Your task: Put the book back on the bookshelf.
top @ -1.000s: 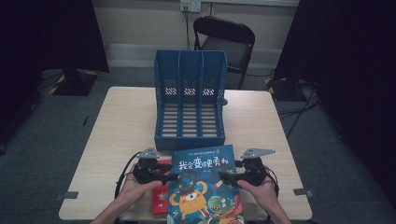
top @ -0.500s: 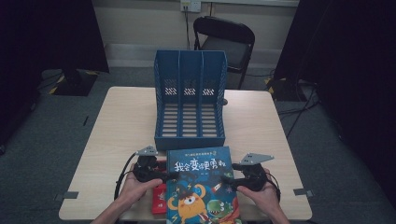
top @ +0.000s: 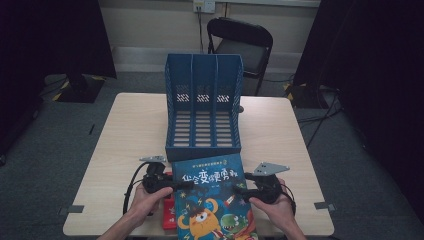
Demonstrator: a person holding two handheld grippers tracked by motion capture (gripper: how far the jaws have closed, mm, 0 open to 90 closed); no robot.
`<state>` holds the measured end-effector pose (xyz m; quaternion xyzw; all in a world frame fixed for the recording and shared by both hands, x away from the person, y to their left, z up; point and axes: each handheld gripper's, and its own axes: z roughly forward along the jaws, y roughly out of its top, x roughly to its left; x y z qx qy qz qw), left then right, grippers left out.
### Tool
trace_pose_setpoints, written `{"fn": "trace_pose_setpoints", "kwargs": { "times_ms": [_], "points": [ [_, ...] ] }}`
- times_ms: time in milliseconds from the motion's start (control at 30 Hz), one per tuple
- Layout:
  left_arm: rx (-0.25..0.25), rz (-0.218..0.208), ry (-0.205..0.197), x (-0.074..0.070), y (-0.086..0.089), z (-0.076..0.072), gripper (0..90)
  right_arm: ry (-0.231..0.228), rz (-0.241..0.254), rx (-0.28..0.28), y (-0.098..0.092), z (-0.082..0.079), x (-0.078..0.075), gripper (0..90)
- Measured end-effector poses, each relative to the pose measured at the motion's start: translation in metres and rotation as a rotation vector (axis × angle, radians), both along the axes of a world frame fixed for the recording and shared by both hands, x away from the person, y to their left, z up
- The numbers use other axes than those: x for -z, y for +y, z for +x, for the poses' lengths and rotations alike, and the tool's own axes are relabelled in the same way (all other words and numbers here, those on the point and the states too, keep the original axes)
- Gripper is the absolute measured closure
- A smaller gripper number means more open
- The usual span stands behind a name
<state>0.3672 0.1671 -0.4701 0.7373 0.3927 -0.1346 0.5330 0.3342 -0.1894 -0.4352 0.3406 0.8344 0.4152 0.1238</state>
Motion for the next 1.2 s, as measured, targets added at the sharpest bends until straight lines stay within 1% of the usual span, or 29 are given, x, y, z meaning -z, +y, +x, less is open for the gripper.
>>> {"fn": "trace_pose_setpoints", "kwargs": {
  "times_ms": [33,67,167,200,233,267,300,333,367,400,433,467,567,600,633,667,800,833,900,933,967,1000,1033,1067,1133,1200],
  "points": [
    [0.0,0.0,0.0,0.0,0.0,0.0,51.2,-0.008,0.0,0.005,0.001,0.0,-0.001,34.8],
    [-0.004,-0.01,-0.001,-0.003,0.002,0.0,52.1,-0.014,-0.005,0.007,0.002,-0.001,-0.003,34.8],
    [-0.003,-0.023,-0.003,-0.006,0.003,0.0,55.5,-0.018,-0.001,0.009,0.003,0.0,-0.005,34.8],
    [0.006,-0.046,-0.013,-0.012,0.003,-0.001,57.1,-0.016,0.004,0.012,0.003,0.0,-0.006,34.8],
    [0.006,-0.046,-0.013,-0.012,0.003,-0.001,59.1,-0.016,0.004,0.012,0.003,0.0,-0.006,34.8],
    [0.009,-0.062,-0.015,-0.015,0.003,-0.001,61.4,-0.016,0.016,0.014,0.002,0.0,-0.009,35.0],
    [-0.002,-0.102,-0.022,-0.022,0.002,-0.001,63.3,-0.021,0.024,0.018,0.002,0.0,-0.01,35.1],
    [0.0,-0.116,-0.026,-0.024,0.001,0.001,65.4,-0.024,0.028,0.019,0.002,0.0,-0.012,35.1],
    [0.0,-0.116,-0.026,-0.024,0.001,0.001,66.6,-0.024,0.032,0.025,0.002,0.0,-0.014,35.2],
    [0.007,-0.122,-0.041,-0.03,-0.003,0.003,67.3,-0.024,0.033,0.032,0.001,0.0,-0.015,35.3],
    [0.007,-0.122,-0.041,-0.03,-0.003,0.003,68.1,-0.024,0.033,0.032,0.001,0.0,-0.015,35.3],
    [0.014,-0.13,-0.044,-0.033,-0.005,0.004,68.1,-0.027,0.037,0.035,0.0,0.0,-0.016,35.3],
    [0.034,-0.15,-0.047,-0.04,-0.01,0.005,72.7,-0.029,0.057,0.042,-0.004,-0.001,-0.02,35.9],
    [0.044,-0.161,-0.056,-0.044,-0.013,0.006,73.6,-0.033,0.061,0.043,-0.005,-0.001,-0.021,36.1],
    [0.051,-0.165,-0.063,-0.046,-0.014,0.006,74.5,-0.035,0.064,0.048,-0.005,-0.001,-0.022,36.3],
    [0.056,-0.172,-0.063,-0.047,-0.015,0.006,75.2,-0.042,0.066,0.051,-0.006,-0.001,-0.023,36.6],
    [0.068,-0.183,-0.067,-0.051,-0.018,0.005,76.8,-0.054,0.073,0.066,-0.008,0.0,-0.027,37.6],
    [0.074,-0.183,-0.071,-0.054,-0.02,0.004,77.6,-0.064,0.075,0.075,-0.009,-0.001,-0.029,37.8],
    [0.078,-0.183,-0.078,-0.056,-0.02,0.004,78.0,-0.069,0.073,0.075,-0.01,-0.002,-0.031,38.0],
    [0.077,-0.186,-0.082,-0.059,-0.021,0.003,79.1,-0.089,0.071,0.079,-0.01,-0.004,-0.035,38.5],
    [0.076,-0.187,-0.087,-0.061,-0.022,0.002,79.1,-0.089,0.071,0.079,-0.01,-0.004,-0.035,38.5],
    [0.078,-0.201,-0.092,-0.065,-0.021,0.001,79.9,-0.106,0.073,0.084,-0.011,-0.007,-0.04,39.5],
    [0.078,-0.201,-0.092,-0.065,-0.021,0.001,80.5,-0.106,0.073,0.084,-0.011,-0.007,-0.04,39.5],
    [0.086,-0.207,-0.093,-0.066,-0.021,0.001,80.5,-0.12,0.08,0.082,-0.012,-0.008,-0.042,40.8],
    [0.094,-0.21,-0.101,-0.071,-0.021,0.001,81.1,-0.143,0.11,0.078,-0.014,-0.009,-0.046,40.0],
    [0.101,-0.205,-0.118,-0.077,-0.022,-0.001,81.4,-0.158,0.133,0.068,-0.016,-0.009,-0.051,35.9]
  ]
}}
